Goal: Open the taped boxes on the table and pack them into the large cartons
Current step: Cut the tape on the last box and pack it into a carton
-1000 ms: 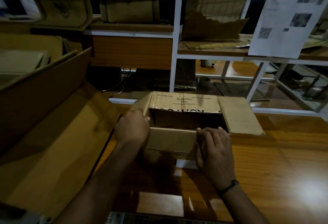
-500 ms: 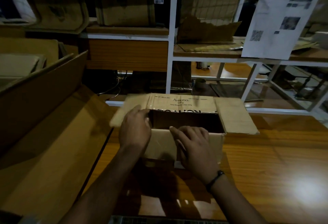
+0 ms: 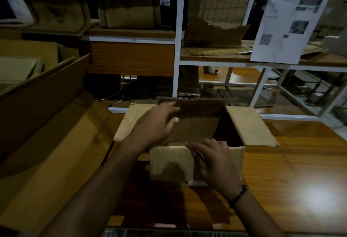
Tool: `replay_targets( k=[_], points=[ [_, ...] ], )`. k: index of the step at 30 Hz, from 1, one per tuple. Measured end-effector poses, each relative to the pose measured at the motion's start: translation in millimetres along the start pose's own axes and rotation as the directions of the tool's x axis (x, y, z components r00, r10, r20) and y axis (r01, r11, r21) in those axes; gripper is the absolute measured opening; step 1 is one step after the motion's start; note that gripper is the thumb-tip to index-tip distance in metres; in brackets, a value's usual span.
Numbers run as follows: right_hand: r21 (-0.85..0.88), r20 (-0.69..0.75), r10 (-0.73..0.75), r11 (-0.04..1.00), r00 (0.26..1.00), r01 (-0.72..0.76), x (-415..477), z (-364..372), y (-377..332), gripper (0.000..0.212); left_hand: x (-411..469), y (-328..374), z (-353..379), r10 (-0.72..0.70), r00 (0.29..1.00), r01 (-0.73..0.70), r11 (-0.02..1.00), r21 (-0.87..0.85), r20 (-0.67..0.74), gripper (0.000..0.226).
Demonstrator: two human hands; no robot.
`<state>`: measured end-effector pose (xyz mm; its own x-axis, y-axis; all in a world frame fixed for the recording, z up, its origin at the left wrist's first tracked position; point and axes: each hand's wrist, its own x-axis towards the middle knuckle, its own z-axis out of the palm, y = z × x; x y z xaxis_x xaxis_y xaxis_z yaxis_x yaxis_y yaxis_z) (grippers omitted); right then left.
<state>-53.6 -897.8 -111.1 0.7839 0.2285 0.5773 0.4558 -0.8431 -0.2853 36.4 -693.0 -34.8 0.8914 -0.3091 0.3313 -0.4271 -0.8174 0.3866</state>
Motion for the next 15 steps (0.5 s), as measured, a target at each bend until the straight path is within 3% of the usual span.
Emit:
replay_targets(
  k=[3, 9, 15],
  points=[
    [0.005, -0.017, -0.001, 1.000, 1.000, 0.001, -4.8, -3.6, -3.5, 0.034, 26.5, -6.8, 0.9, 0.012, 0.999, -0.010, 0.998, 0.066, -0.036, 0.052],
    [-0.001, 0.042, 0.047, 0.999, 0.998, -0.047, 2.0, -7.1, -5.9, 0.031, 51.5, -24.5, 28.2, -0.020, 0.998, 0.011, 0.986, 0.165, 0.055, 0.042],
    [0.051, 0.097, 0.081, 0.995, 0.992, -0.087, 29.4, -14.4, -2.1, 0.018, 58.6, -32.0, 43.5, -0.043, 0.999, 0.047, 0.983, 0.178, -0.026, 0.044]
  ],
)
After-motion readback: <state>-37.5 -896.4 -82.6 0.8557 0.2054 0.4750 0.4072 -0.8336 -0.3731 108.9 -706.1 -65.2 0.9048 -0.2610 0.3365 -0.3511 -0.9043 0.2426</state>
